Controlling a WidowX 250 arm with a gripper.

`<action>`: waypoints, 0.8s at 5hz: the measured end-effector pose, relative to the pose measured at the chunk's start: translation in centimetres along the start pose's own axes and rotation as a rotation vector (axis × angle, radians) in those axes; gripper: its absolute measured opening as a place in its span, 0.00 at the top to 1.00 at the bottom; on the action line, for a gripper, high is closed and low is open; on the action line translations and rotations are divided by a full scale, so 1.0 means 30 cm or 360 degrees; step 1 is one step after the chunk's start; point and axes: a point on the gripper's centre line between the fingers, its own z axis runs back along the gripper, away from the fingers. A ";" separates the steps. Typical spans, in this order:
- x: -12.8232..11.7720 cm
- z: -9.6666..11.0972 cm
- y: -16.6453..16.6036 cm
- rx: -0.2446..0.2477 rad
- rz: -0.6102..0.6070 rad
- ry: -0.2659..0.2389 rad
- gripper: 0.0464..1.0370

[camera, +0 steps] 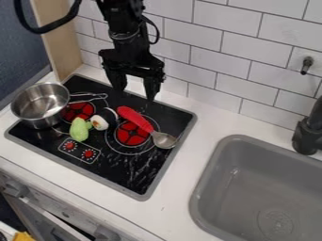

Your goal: Toma la olla de plata y la pone en la parte derecha de la estufa

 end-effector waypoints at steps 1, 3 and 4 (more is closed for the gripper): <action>-0.017 -0.035 -0.004 -0.0019 0.0016 0.0053 0.04; -0.005 -0.030 0.107 -0.0040 0.0292 0.0037 0.04; -0.017 -0.019 0.233 0.0062 0.0515 -0.0018 0.04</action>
